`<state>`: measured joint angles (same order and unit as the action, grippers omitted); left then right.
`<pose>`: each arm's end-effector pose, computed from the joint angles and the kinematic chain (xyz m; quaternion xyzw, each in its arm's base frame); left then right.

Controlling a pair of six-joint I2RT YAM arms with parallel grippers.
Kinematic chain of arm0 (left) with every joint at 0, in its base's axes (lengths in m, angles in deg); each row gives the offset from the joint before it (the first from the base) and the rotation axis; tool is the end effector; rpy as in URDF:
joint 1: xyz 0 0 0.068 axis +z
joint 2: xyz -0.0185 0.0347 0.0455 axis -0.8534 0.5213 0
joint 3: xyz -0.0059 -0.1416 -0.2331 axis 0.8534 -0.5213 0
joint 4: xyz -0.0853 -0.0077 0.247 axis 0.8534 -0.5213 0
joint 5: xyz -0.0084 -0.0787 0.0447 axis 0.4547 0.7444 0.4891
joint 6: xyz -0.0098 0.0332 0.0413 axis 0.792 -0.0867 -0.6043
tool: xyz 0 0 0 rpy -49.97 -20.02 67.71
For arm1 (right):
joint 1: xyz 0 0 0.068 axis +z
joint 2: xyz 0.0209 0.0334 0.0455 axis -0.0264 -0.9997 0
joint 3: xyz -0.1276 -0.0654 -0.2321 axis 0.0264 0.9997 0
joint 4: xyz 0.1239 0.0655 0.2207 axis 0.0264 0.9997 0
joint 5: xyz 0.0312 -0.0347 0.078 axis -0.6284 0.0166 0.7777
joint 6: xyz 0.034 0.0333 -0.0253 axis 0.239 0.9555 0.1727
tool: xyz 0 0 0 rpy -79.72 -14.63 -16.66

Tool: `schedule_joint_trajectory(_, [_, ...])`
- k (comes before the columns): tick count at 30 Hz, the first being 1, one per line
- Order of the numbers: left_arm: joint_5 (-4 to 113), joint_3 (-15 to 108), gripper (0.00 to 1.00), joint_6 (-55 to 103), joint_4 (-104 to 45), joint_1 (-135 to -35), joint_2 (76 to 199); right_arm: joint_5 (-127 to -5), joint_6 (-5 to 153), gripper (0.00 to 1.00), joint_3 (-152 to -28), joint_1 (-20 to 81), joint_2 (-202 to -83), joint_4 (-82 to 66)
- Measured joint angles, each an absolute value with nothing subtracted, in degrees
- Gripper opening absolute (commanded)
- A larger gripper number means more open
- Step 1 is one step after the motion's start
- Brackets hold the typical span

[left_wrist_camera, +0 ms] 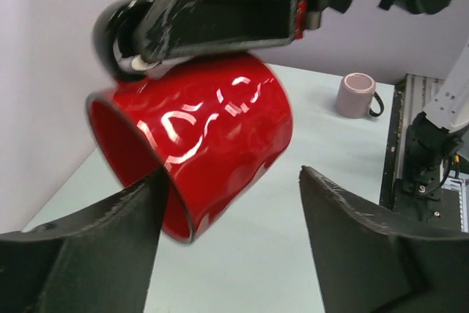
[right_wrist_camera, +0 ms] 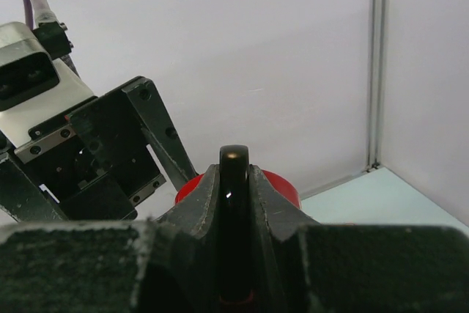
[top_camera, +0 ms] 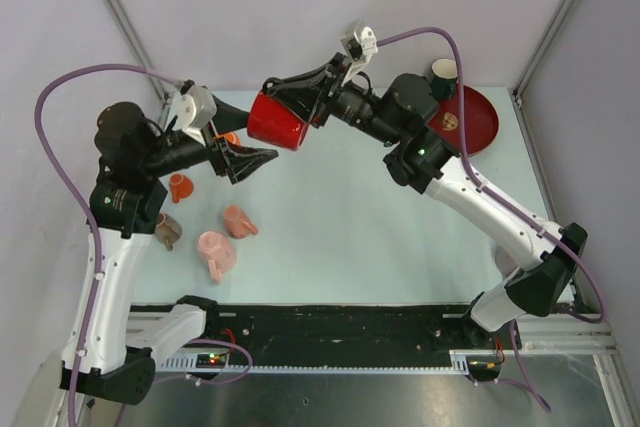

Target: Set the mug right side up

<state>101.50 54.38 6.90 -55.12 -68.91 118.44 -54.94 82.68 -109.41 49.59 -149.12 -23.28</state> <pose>0.1600 -0.0589 0.4877 0.4119 0.5743 -0.3542 0.6124 0.2207 0.2632 0.5102 -0.2854 0.4874 0.5114 0.6477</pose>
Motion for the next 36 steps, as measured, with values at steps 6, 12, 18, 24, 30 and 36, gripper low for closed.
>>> schedule_joint_trajectory(6, [102.9,54.4,0.15,9.0,-53.0,-70.3,119.2,-52.4,84.9,0.0,-109.5,49.9,-150.6,-25.2])
schedule_joint_trajectory(12, [107.3,53.8,0.0,14.7,-53.2,-70.7,118.4,-42.6,81.4,0.09,-109.5,48.5,-150.6,-29.7])
schedule_joint_trajectory(18, [106.8,50.4,0.0,11.1,-54.8,-71.2,117.4,-33.8,75.9,0.4,-110.0,45.9,-150.6,-23.6])
schedule_joint_trajectory(24, [99.6,47.9,0.0,2.9,-60.8,-71.2,119.8,-28.0,62.9,0.97,-110.7,42.2,-150.8,-2.7])
schedule_joint_trajectory(30, [87.6,47.8,0.0,-14.2,-73.2,-73.2,122.0,-27.8,48.7,0.99,-115.0,41.1,-151.5,20.6])
schedule_joint_trajectory(36, [76.1,47.8,0.0,-35.9,-91.3,-82.8,122.9,-34.6,39.7,0.88,-128.8,41.5,-158.4,43.9])
